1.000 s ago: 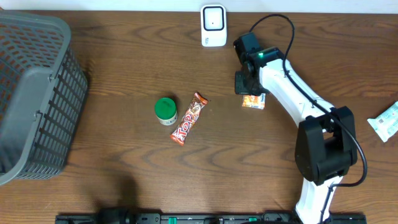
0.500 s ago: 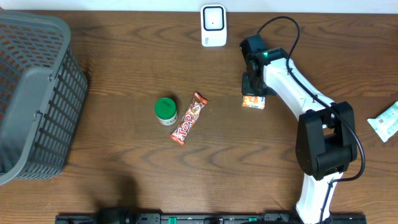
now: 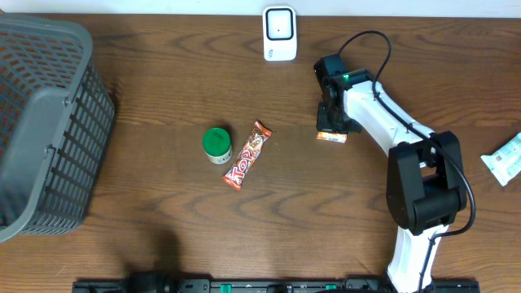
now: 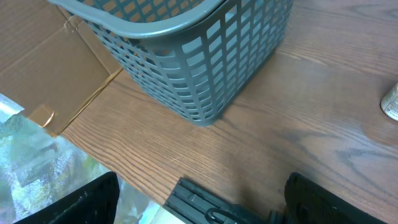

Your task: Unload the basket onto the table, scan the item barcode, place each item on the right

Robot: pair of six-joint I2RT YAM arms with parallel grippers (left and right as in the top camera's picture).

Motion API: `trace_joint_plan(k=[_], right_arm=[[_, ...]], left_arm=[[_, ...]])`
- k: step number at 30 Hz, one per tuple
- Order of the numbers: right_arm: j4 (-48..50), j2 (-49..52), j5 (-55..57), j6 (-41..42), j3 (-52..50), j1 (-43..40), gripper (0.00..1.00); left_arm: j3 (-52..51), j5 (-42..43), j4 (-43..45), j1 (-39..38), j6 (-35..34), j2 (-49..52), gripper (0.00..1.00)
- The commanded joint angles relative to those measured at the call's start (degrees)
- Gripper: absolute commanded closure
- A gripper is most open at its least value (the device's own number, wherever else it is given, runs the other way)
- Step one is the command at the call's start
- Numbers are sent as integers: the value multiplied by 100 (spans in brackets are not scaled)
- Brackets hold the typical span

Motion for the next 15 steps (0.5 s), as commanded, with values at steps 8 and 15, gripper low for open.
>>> trace_joint_plan(k=[8,15], right_arm=[[151,70,-175,96,-258,-33,99],[-229,-72,-177,90,33,-50,99]], left_arm=[[15,-33,-444,13,-35,-55,15],[15,-33,-446,13,-33,-55,14]])
